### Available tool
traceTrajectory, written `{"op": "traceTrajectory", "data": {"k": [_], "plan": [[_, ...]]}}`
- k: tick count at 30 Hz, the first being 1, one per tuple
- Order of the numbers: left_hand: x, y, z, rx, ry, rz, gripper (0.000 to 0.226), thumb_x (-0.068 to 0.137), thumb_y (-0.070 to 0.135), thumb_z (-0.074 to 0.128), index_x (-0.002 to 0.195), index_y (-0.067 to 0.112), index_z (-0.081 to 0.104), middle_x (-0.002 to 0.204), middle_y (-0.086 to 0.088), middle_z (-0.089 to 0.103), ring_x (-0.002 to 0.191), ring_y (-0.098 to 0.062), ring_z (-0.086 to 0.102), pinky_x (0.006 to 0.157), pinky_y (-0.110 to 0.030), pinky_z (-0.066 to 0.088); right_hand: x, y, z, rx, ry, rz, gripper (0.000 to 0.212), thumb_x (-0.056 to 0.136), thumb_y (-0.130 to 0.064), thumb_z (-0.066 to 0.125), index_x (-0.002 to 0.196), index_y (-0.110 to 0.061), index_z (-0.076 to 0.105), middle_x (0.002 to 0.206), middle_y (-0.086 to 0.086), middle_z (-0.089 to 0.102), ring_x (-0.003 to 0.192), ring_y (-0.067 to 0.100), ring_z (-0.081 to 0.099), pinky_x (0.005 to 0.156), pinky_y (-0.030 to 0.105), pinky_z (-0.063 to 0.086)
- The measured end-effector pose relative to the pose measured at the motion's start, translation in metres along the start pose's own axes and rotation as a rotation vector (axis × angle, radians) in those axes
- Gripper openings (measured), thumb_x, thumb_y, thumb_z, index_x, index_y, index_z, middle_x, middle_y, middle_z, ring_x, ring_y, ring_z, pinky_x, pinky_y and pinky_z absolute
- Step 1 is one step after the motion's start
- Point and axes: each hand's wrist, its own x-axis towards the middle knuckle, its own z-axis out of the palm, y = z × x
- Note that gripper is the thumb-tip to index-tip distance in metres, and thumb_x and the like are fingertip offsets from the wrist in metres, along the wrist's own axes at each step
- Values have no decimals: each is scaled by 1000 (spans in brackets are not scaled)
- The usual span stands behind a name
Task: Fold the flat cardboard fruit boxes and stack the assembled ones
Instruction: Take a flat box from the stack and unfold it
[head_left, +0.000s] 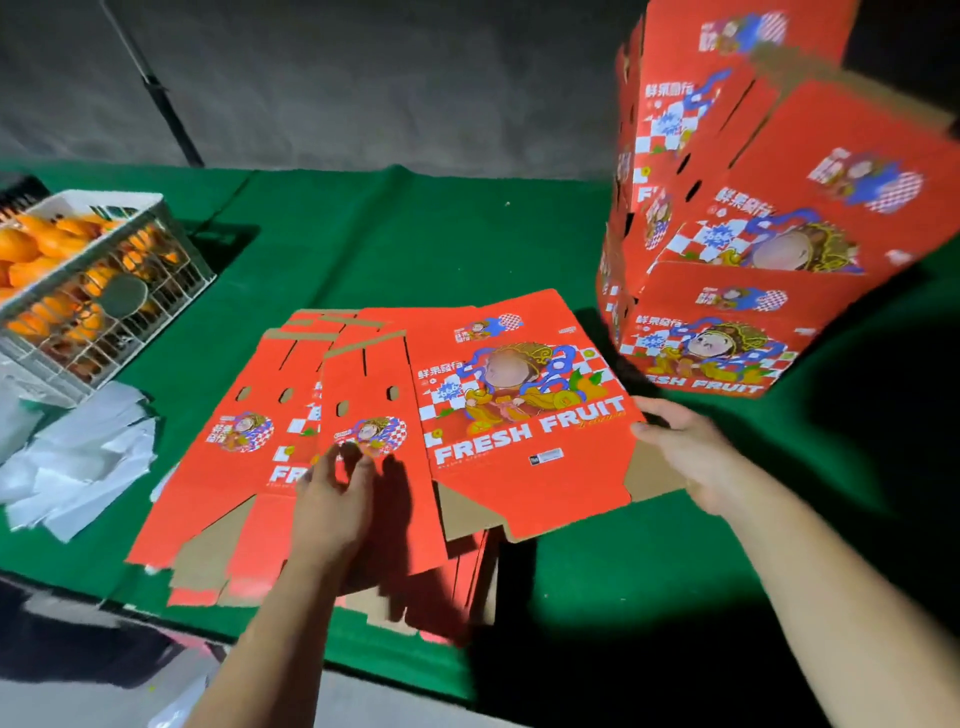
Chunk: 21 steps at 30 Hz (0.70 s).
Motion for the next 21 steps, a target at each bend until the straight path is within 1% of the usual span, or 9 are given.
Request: {"op": "traceTrajectory", "data": {"k": [3,6,8,11,14,16,17,19,21], "plan": [[-5,16,-11,-168,-58,35,44,95,45,62,120,10,69,107,-16,72,107,-35,67,86,-39,47,-15,-6,-9,-61,92,-48,45,97,-23,69,140,-32,61,126,-8,64,105,12,59,83,29,44],[-7,28,-31,-315,-148,10,57,86,64,56,108,14,71,103,-12,74,107,-38,69,96,-52,52,-29,-17,-23,7,124,-80,46,91,-29,75,136,-26,65,130,-1,66,113,19,61,87,32,51],[-11,39,-39,-477,-237,35,54,86,69,55,108,23,72,103,-1,73,110,-32,70,97,-49,54,-45,-30,-24,129,-18,-1,41,89,-37,74,129,-29,68,135,2,64,117,25,62,94,45,55],[-26,50,-35,-683,-560,134,51,105,60,39,125,25,70,128,-4,71,107,-17,72,84,-30,57,-74,-44,-11,220,-315,8,50,89,-52,65,134,-30,61,147,-7,56,136,28,51,114,53,38],[-38,67,-30,-786,-689,123,59,99,70,43,139,30,63,144,0,62,128,-14,62,103,-32,53,-99,-52,-1,197,-173,-167,58,96,-49,61,149,-26,51,155,2,49,138,20,49,111,45,45],[-31,65,-33,-781,-596,158,59,108,52,38,155,17,42,156,-1,48,143,-18,47,114,-33,41,-115,-55,-6,169,-50,-354,60,97,-49,59,147,-17,54,149,9,55,120,9,63,96,30,55],[-33,66,-35,-687,-517,212,62,107,54,36,158,19,35,158,8,43,143,-11,43,113,-27,37,-122,-56,-11,222,1,-398,56,98,-48,58,144,-16,56,145,11,58,119,13,64,99,36,54],[-50,73,-31,-505,-501,337,67,92,77,45,151,44,39,146,36,48,134,13,44,106,-14,37,-132,-54,-22,283,67,-498,37,106,-36,50,139,-25,62,139,4,64,127,22,60,110,50,43],[-70,76,-37,-545,-565,316,59,84,86,48,134,54,51,124,48,57,118,26,48,99,-10,37,-140,-50,-28,259,87,-610,35,110,-28,43,140,-34,59,144,-9,61,135,15,55,115,46,38]]}}
